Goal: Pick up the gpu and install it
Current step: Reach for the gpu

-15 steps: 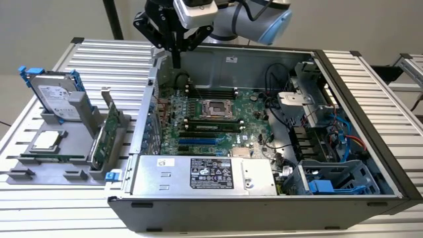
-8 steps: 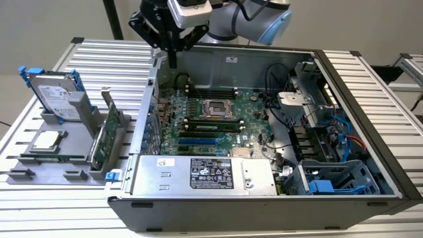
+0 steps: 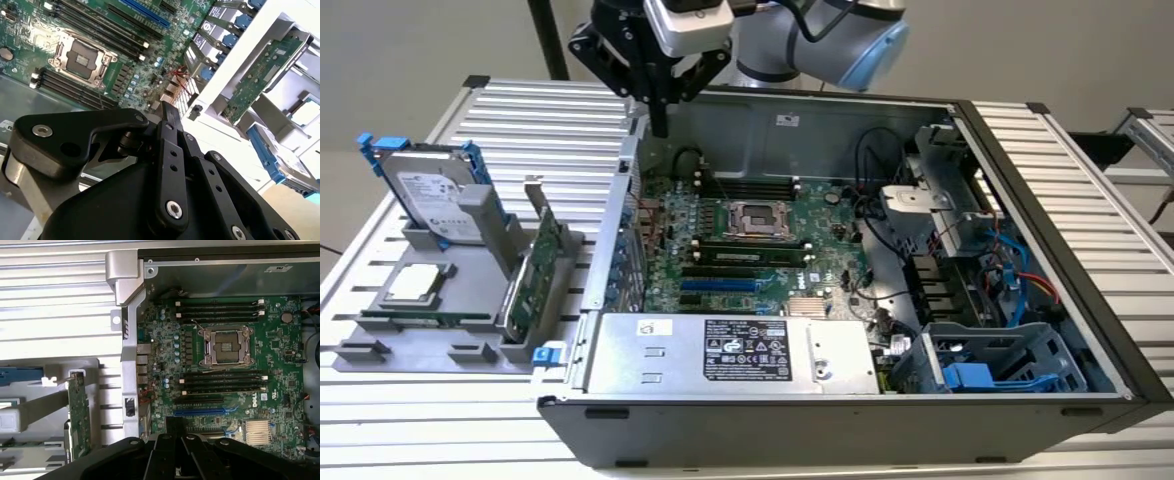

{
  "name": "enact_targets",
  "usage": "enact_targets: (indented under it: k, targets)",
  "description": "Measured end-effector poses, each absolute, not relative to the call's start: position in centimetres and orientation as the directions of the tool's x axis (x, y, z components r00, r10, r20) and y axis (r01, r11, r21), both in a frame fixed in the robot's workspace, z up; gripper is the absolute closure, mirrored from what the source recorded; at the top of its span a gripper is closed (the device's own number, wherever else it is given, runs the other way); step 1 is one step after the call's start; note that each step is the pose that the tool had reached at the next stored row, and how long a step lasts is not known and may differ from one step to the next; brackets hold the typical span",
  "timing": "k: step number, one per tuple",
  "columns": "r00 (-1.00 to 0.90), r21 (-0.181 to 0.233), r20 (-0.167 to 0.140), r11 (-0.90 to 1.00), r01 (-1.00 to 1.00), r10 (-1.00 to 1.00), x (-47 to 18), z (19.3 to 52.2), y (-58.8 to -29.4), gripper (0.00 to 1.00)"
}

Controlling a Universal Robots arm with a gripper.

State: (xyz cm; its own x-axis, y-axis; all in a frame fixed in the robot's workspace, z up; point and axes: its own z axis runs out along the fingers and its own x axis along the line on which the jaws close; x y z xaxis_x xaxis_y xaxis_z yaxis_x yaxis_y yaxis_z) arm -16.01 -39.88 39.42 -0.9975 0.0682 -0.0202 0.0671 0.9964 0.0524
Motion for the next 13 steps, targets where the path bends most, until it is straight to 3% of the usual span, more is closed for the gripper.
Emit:
enact_targets:
  k: [13]
  targets:
    - [-0.997,0.053,-0.02,0.996,0.067,0.068,-17.5,39.4,-39.9,1.0]
